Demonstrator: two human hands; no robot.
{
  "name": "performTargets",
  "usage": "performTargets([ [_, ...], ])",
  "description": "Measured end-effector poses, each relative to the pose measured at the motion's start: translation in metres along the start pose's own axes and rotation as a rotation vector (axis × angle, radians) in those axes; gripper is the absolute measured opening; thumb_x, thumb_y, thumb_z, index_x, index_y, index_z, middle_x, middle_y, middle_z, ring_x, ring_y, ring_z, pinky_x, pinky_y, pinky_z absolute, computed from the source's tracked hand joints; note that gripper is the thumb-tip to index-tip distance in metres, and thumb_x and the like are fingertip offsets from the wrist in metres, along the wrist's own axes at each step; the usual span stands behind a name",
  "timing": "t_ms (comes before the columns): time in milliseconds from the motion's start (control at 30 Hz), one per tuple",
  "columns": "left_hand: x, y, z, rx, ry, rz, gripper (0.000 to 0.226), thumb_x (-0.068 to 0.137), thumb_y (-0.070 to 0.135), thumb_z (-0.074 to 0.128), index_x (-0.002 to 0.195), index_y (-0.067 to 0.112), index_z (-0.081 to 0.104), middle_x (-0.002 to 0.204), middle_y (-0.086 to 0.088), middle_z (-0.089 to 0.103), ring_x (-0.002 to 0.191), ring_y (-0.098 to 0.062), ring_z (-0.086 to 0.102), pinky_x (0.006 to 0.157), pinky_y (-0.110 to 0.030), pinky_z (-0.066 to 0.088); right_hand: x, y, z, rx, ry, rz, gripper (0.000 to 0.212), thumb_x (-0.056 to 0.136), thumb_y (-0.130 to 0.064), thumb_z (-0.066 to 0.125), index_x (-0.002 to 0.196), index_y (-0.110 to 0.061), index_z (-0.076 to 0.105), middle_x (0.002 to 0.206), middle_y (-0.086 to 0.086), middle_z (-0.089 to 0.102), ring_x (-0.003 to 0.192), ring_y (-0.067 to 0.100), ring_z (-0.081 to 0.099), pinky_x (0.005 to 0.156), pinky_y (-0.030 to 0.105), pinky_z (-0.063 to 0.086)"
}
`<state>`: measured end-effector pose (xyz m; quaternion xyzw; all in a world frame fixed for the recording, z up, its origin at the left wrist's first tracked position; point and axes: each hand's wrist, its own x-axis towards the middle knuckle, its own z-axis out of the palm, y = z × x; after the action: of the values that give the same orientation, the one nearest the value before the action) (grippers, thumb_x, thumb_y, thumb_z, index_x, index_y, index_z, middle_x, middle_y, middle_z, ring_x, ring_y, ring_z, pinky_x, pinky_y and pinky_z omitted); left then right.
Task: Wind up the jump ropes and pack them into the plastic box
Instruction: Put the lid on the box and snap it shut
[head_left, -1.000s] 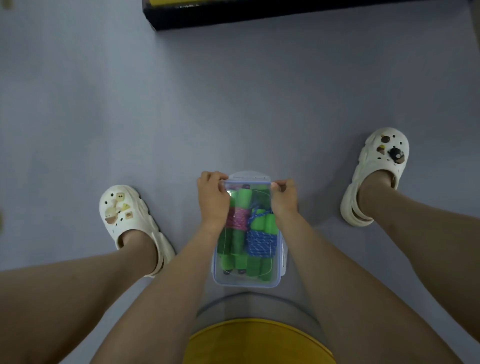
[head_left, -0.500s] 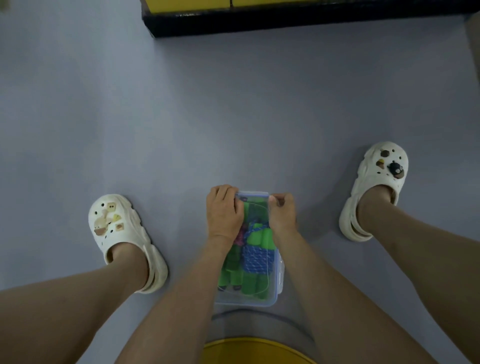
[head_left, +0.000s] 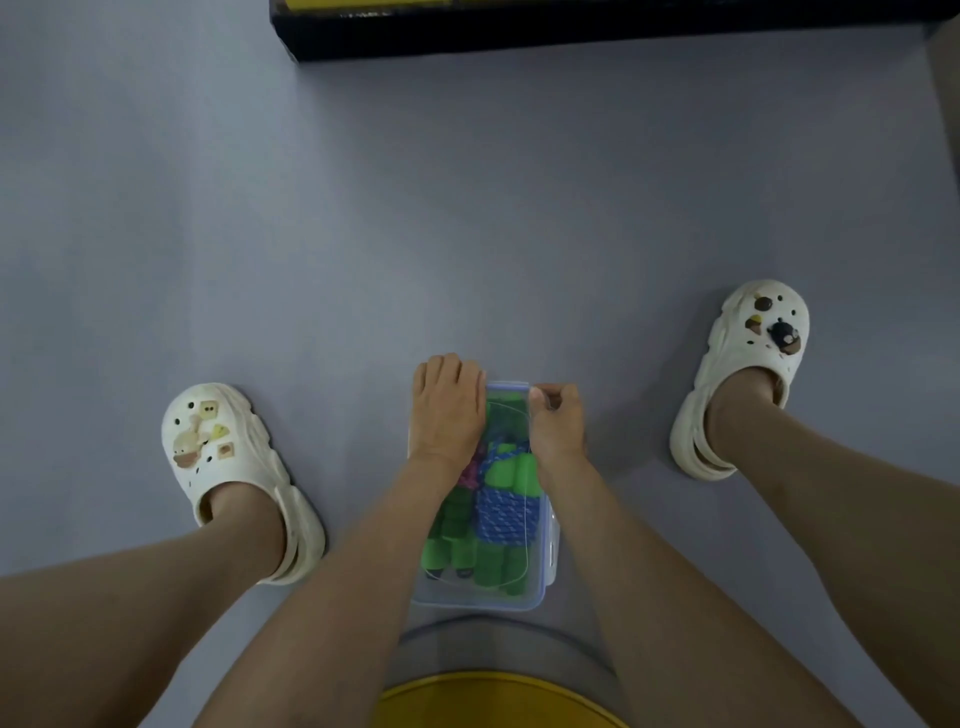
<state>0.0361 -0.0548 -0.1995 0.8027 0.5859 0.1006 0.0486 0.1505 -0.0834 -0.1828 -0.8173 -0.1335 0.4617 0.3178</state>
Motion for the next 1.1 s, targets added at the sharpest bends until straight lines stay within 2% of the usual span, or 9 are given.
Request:
performTargets([
  [67,-0.001,0.003,0.004,-0.032,-0.009,0.18,0.016,0.089,0.014,0.043,0.076,0.012,0.053,0.076,-0.008,0.052,0.072,-0.028,0.05,0.071,-0.035,0.035,-0.002,-0.002,0.0,0.004,0.004,0.001,0.026,0.093,-0.019,0.055,0.072,-0.029,0.044,0.074,-0.013,0.051,0.086,0.02,0.053,0.102,0.054,0.035],
  [100,0.0,0.005,0.005,-0.069,-0.027,0.215,0.017,0.09,0.014,0.042,0.077,0.011,0.054,0.078,-0.008,0.053,0.073,-0.027,0.051,0.07,-0.036,0.038,-0.003,-0.003,0.0,-0.001,0.0,0.006,0.026,0.093,-0.019,0.055,0.072,-0.029,0.044,0.074,-0.013,0.051,0.086,0.02,0.053,0.102,0.053,0.035],
  [200,0.002,0.01,0.003,-0.125,-0.063,0.168,0.025,0.093,0.02,0.037,0.081,0.011,0.056,0.081,-0.006,0.054,0.072,-0.024,0.049,0.065,-0.037,0.043,-0.003,-0.005,-0.001,-0.01,-0.008,0.018,0.025,0.094,-0.019,0.054,0.072,-0.029,0.044,0.075,-0.014,0.051,0.087,0.02,0.053,0.102,0.053,0.035],
  [367,0.005,0.009,0.004,-0.129,-0.13,0.156,0.029,0.096,0.027,0.036,0.085,0.014,0.059,0.084,-0.003,0.053,0.074,-0.022,0.048,0.066,-0.036,0.042,-0.003,-0.004,-0.001,-0.002,-0.017,0.01,0.026,0.094,-0.018,0.053,0.073,-0.03,0.044,0.075,-0.013,0.052,0.087,0.02,0.055,0.101,0.053,0.036],
  [667,0.009,0.013,0.006,-0.118,-0.148,0.125,0.033,0.095,0.027,0.032,0.079,0.013,0.057,0.08,-0.004,0.051,0.072,-0.022,0.048,0.064,-0.035,0.039,-0.002,-0.003,-0.002,-0.005,-0.015,0.003,0.025,0.094,-0.017,0.053,0.075,-0.029,0.043,0.076,-0.012,0.051,0.084,0.017,0.053,0.1,0.052,0.037],
  [767,0.007,0.011,0.002,-0.166,-0.113,0.054,0.033,0.095,0.026,0.033,0.077,0.011,0.055,0.077,-0.006,0.051,0.07,-0.024,0.048,0.064,-0.039,0.042,-0.002,-0.004,-0.002,-0.024,0.0,0.003,0.026,0.094,-0.018,0.054,0.073,-0.029,0.042,0.073,-0.013,0.05,0.082,0.017,0.052,0.1,0.051,0.037],
  [867,0.003,-0.007,-0.002,-0.072,-0.055,-0.08,0.035,0.093,0.032,0.039,0.072,0.01,0.054,0.071,-0.008,0.053,0.068,-0.028,0.05,0.063,-0.04,0.043,-0.003,-0.004,-0.002,-0.033,0.001,0.002,0.028,0.094,-0.02,0.054,0.072,-0.029,0.041,0.072,-0.013,0.049,0.081,0.017,0.051,0.101,0.051,0.036],
  [1000,0.009,-0.017,0.005,-0.203,-0.059,-0.068,0.042,0.092,0.039,0.043,0.066,0.008,0.051,0.065,-0.011,0.054,0.065,-0.03,0.051,0.059,-0.039,0.045,-0.001,-0.003,-0.002,-0.02,-0.004,-0.011,0.027,0.094,-0.02,0.055,0.072,-0.029,0.043,0.072,-0.013,0.05,0.082,0.018,0.051,0.1,0.052,0.036],
  [1100,0.011,-0.014,0.005,-0.217,-0.031,-0.096,0.043,0.093,0.037,0.04,0.065,0.007,0.051,0.065,-0.012,0.052,0.065,-0.03,0.05,0.06,-0.04,0.044,0.0,-0.002,0.0,-0.015,0.007,-0.013,0.026,0.094,-0.02,0.055,0.072,-0.029,0.043,0.072,-0.013,0.05,0.082,0.018,0.052,0.101,0.052,0.036],
])
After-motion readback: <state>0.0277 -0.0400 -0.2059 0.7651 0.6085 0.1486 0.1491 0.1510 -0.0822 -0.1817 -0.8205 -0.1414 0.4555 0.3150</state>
